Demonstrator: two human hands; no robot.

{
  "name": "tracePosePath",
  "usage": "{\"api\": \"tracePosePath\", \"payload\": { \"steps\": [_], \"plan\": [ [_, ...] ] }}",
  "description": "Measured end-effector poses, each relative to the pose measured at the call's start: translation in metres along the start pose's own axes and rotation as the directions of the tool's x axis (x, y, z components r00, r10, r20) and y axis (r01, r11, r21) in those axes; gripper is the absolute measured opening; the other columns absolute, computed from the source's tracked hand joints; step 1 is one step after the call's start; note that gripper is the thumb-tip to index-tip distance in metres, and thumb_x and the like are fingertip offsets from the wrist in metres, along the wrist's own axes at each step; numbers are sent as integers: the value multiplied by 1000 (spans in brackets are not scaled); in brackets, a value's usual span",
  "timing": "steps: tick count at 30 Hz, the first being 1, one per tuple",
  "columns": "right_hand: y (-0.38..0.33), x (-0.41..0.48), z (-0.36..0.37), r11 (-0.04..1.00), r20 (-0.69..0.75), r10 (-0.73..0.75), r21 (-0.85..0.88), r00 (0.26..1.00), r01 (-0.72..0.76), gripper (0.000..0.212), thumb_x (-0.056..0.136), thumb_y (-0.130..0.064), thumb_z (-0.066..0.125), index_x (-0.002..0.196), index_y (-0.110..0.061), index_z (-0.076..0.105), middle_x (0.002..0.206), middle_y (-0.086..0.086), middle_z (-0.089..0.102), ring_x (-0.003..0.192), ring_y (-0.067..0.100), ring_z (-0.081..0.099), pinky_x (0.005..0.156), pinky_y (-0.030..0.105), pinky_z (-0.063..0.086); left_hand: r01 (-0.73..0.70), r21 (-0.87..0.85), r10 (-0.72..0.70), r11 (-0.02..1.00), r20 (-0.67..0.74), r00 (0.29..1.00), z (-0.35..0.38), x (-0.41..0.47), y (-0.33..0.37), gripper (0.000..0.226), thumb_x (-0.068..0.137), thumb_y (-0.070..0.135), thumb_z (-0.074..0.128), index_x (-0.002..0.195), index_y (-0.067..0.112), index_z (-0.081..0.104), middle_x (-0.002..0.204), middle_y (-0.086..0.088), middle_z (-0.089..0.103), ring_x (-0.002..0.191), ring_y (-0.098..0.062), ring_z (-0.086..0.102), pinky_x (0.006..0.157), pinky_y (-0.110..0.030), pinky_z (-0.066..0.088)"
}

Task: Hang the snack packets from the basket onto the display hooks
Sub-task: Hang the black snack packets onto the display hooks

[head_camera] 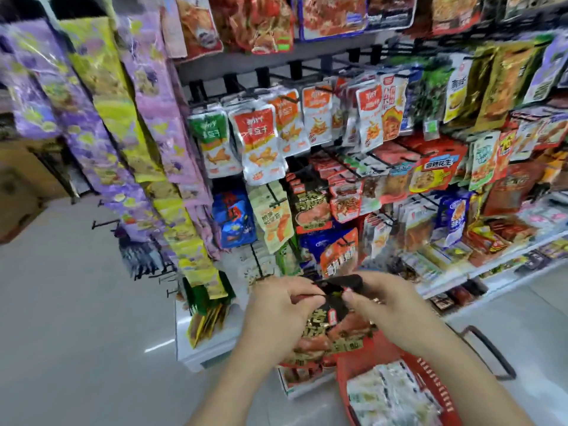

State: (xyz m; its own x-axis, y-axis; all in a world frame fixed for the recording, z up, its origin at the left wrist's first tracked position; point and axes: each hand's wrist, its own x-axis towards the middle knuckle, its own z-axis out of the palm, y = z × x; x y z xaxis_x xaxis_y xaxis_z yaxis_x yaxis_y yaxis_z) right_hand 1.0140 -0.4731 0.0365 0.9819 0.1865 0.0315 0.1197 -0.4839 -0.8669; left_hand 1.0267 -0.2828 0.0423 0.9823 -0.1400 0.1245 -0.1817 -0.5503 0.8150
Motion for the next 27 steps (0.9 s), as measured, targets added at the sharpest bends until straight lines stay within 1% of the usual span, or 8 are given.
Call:
{"api": "tracePosePath", "payload": {
  "steps": [3, 6, 9, 13, 16, 19, 22, 27],
  "plan": [
    [-7, 15, 3, 948, 33, 160, 273, 987, -163, 20, 96, -17, 58, 104, -21, 76, 68, 0, 68, 51, 0, 51, 52, 12, 35, -67, 16, 67, 998, -4, 998, -2, 13, -8, 9, 79, 14, 76, 81, 22, 78, 73, 31, 64, 79, 5, 61, 73, -9, 44],
    [-5, 37, 1, 814, 137, 297, 481, 945, -326, 17, 93, -21, 61, 101, -19, 76, 98, 15, 71, 77, 26, 63, 55, 24, 51, -77, 5, 77, 997, -1, 997, 0, 33, -14, 7, 82, 18, 74, 85, 23, 78, 81, 27, 64, 81, 3, 61, 77, -17, 48],
    [3, 62, 3, 656, 173, 352, 656, 920, -374, 21, 82, -20, 68, 94, -5, 75, 88, 12, 70, 76, 25, 66, 62, 30, 59, -94, 11, 93, 996, 32, 995, 2, 56, -18, 8, 84, 20, 72, 88, 23, 78, 82, 27, 63, 83, 8, 59, 75, -7, 43],
    [18, 98, 1, 605, 125, 374, 718, 919, -344, 15, 85, -15, 67, 85, -3, 74, 82, 8, 72, 82, 20, 67, 69, 33, 60, -109, 55, 110, 993, -10, 994, 16, 88, -25, 9, 84, 20, 72, 91, 21, 78, 85, 31, 55, 84, 16, 52, 77, 3, 32],
    [31, 130, -14, 588, 35, 389, 760, 921, -277, 13, 89, -12, 65, 79, -6, 71, 84, 8, 71, 86, 22, 65, 70, 33, 60, -30, 43, 35, 999, -117, 993, 34, 113, -30, 8, 85, 25, 71, 91, 24, 77, 97, 24, 56, 92, 11, 49, 89, -3, 31],
    [44, 164, -25, 599, -25, 389, 766, 921, -232, 11, 90, -12, 65, 81, -6, 68, 85, 7, 67, 82, 19, 62, 62, 29, 57, 33, 30, -28, 999, -163, 986, 48, 136, -34, 4, 85, 24, 72, 84, 27, 75, 100, 28, 51, 93, 18, 45, 87, -2, 28],
    [54, 194, -28, 623, -18, 375, 745, 927, -237, 11, 89, -16, 67, 81, -9, 67, 81, 1, 66, 73, 11, 62, 58, 26, 54, 82, 10, -78, 997, -207, 975, 57, 156, -39, 19, 83, 21, 73, 73, 35, 66, 102, 30, 49, 99, 11, 45, 93, -12, 31],
    [64, 226, -21, 668, -28, 361, 705, 932, -238, 15, 92, -16, 65, 77, -13, 66, 78, -3, 69, 72, 9, 63, 52, 24, 51, 89, 9, -84, 996, -242, 967, 64, 172, -53, 23, 83, 13, 72, 71, 31, 63, 110, 28, 48, 104, 28, 38, 89, 6, 19]
  ]
}}
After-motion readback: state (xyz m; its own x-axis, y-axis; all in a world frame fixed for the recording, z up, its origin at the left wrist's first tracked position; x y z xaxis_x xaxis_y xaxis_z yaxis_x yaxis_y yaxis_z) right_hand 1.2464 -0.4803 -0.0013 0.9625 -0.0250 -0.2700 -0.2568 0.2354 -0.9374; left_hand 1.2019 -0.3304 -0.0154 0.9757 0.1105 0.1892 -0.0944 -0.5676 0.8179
